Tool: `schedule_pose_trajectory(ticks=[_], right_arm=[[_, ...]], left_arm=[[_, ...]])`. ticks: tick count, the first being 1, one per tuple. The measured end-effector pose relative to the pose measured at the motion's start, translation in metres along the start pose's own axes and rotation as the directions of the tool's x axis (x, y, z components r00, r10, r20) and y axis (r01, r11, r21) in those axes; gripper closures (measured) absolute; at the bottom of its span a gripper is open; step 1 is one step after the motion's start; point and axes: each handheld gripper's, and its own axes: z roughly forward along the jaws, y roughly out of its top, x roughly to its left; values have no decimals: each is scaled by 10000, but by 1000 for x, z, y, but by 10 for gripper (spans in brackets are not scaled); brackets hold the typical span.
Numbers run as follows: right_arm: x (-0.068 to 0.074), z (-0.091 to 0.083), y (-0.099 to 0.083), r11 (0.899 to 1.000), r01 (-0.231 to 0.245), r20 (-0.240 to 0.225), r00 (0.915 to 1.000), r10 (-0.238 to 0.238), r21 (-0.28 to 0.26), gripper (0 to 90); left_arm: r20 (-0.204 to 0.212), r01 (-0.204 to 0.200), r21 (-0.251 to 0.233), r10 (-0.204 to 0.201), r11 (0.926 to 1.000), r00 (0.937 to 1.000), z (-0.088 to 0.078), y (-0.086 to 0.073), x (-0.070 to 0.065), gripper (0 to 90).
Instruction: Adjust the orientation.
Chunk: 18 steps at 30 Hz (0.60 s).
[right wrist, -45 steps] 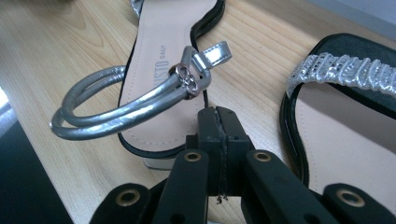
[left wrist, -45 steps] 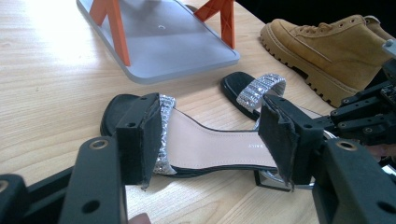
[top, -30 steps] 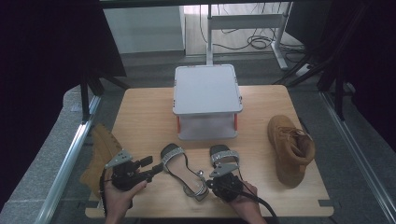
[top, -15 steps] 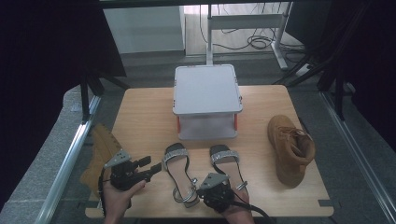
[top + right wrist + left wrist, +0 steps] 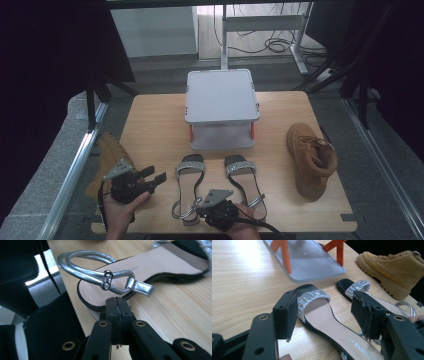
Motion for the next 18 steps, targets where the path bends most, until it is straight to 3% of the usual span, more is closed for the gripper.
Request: schedule_pose_trajectory(ticks=[7,14,18], right_arm=[[8,18,13,9996,197,-517,9984,-208,-206,898],[15,31,23,9994,250,-684,9973,-266,-248,897],[18,39,28,9992,259,-742,9969,-280,-298,897]], left_arm=[[80,88,-123,-87,9999,9999,-4,1,3,385],[33,279,-717,-278,9970,9996,-11,1,5,394],[5,386,-821,-387,9959,9993,-14,1,8,394]])
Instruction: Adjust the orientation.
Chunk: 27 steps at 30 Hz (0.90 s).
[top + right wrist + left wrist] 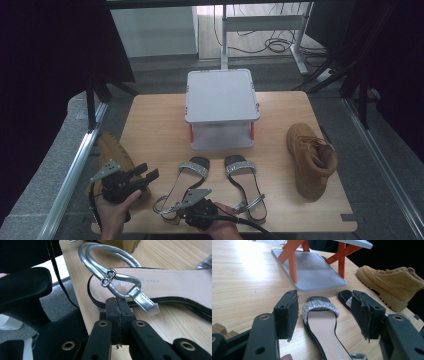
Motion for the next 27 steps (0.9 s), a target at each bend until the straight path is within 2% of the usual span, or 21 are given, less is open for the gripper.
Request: schedule_pose_trajectory(ticks=[13,19,22,27], right_arm=[[3,21,12,9992,-137,-126,9998,133,-380,897],[6,24,13,9989,-137,32,9999,139,-437,897],[9,14,9,9985,107,272,9996,-92,-537,897],[4,-20,1,9963,270,847,9962,-200,-821,896]], left_arm=[[29,51,-45,-50,10000,10000,-1,-1,1,399],[20,178,-111,-178,9998,9998,-2,-1,3,401],[-13,171,-116,-171,9998,9999,-3,-1,3,402],[18,155,93,-155,9998,9999,4,-4,2,404]])
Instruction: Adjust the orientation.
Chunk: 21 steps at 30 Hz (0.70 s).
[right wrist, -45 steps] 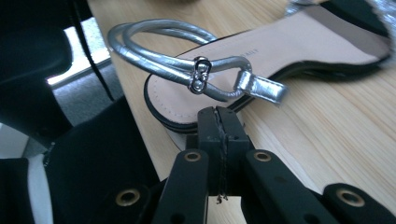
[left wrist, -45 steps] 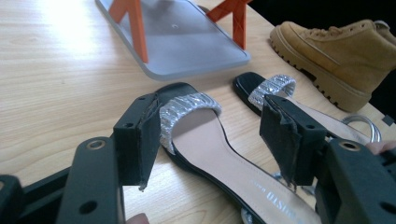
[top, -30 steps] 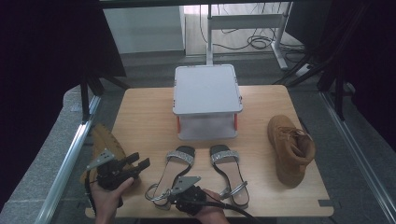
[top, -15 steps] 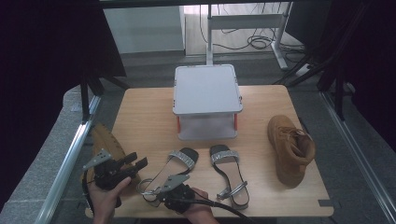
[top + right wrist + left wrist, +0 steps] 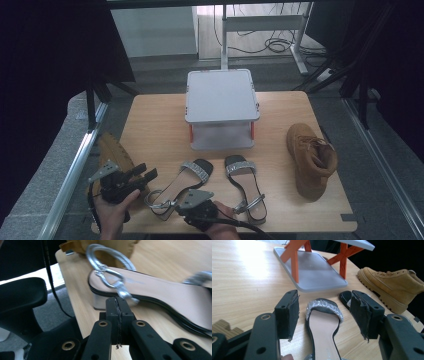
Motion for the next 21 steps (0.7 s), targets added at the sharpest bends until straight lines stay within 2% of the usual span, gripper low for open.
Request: schedule_pose_trajectory(ticks=[6,11,16,21], right_arm=[[-18,-36,-14,9989,-233,566,9981,257,-415,896],[-27,-55,-23,9960,-472,791,9954,532,-759,895],[-32,-71,-33,9960,-490,1123,9920,572,-746,895],[-41,-92,-43,9916,-752,1566,9834,912,-1051,895]], left_arm=[[5,-114,174,114,9998,9999,5,-2,-4,405],[-19,-138,336,139,9993,9999,9,-5,-5,405],[-28,-294,452,295,9985,9996,12,-5,-9,405],[-7,-402,569,403,9976,9992,17,-6,-13,404]])
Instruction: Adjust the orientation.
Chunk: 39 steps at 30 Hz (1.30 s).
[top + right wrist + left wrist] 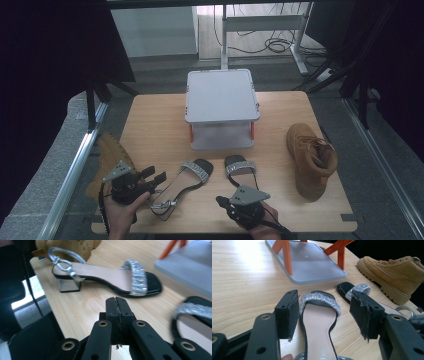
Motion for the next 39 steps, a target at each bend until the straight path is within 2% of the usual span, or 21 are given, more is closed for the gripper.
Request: schedule_pose_trajectory(ticks=[5,8,17,21,29,32,36,39], right_arm=[[-7,-20,-5,9992,-307,368,9988,317,-263,896],[-12,-30,-10,9983,-445,599,9971,467,-372,896],[-21,-46,-30,9958,-849,1071,9903,881,-346,896],[-21,-50,-38,9942,-1037,1009,9892,1061,-292,896],[-14,-48,-50,9951,-992,901,9911,985,32,896],[-10,-49,-53,9957,-922,856,9922,908,119,896],[-9,-48,-59,9949,-972,773,9925,950,255,896],[-10,-43,-65,9932,-1073,735,9919,1038,461,896]], left_arm=[[152,-117,268,113,9996,9998,4,-2,-3,404],[186,-126,258,121,9996,9998,3,-3,-3,404],[126,-81,309,77,9995,9999,4,-4,-1,404],[102,-38,334,35,9994,9999,4,-5,0,404],[157,-4,380,-2,9993,9999,5,-6,0,404],[778,323,190,-337,9993,9964,3,-5,1,405],[473,186,135,-192,9997,9987,1,-5,1,405],[424,217,188,-224,9996,9989,2,-6,2,405]])
